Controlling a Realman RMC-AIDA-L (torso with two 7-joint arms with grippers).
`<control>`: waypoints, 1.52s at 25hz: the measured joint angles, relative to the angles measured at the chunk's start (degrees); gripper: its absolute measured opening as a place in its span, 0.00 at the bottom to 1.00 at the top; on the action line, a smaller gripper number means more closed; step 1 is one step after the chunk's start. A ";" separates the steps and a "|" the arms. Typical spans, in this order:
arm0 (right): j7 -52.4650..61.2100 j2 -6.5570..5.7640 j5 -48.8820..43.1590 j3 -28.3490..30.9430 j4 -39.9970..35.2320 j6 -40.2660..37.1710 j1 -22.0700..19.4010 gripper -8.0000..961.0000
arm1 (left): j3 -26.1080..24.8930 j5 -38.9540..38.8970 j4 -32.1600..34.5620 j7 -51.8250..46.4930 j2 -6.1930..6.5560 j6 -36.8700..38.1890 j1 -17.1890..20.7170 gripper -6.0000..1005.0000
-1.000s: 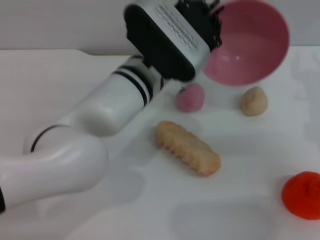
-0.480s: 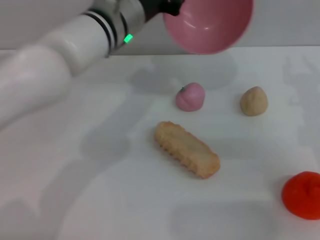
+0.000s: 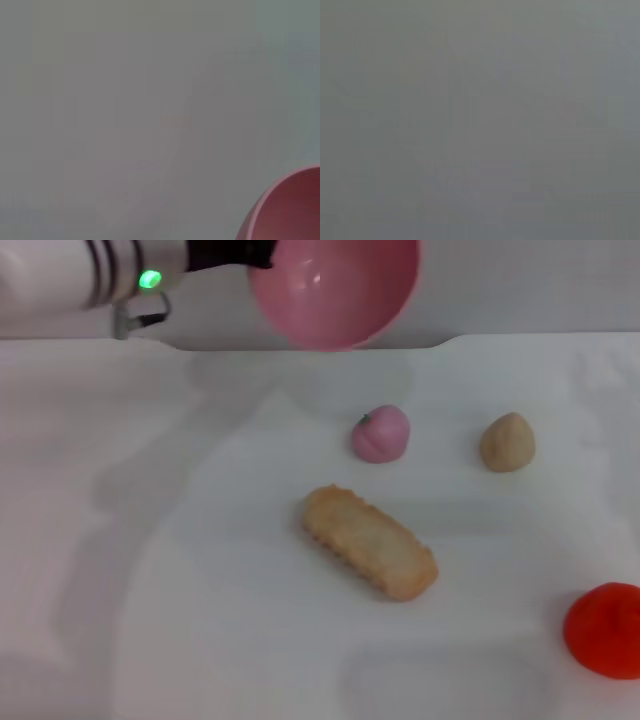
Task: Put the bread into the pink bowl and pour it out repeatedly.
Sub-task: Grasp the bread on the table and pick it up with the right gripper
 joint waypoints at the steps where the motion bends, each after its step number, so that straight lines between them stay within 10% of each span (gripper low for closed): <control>1: 1.09 -0.17 -0.03 0.77 -0.06 2.35 0.37 0.45 | -3.33 1.14 -0.45 0.06 0.32 4.16 -0.77 0.05; 6: 3.53 -1.69 -0.48 3.97 -2.01 18.85 2.82 0.45 | -13.82 6.66 -0.99 0.08 1.39 17.98 -2.14 0.05; 16: -4.61 -5.80 0.52 7.73 -17.92 68.14 9.20 0.45 | -15.33 8.17 -1.07 0.59 2.31 22.07 0.30 0.05; 27: -31.06 -3.12 17.34 25.66 -22.24 124.33 21.24 0.46 | -16.26 9.68 -1.47 2.59 2.85 20.57 1.05 0.05; 38: -33.96 -1.53 20.75 26.27 -16.30 135.48 27.96 0.53 | -17.05 9.67 -1.75 4.69 2.57 20.23 0.55 0.05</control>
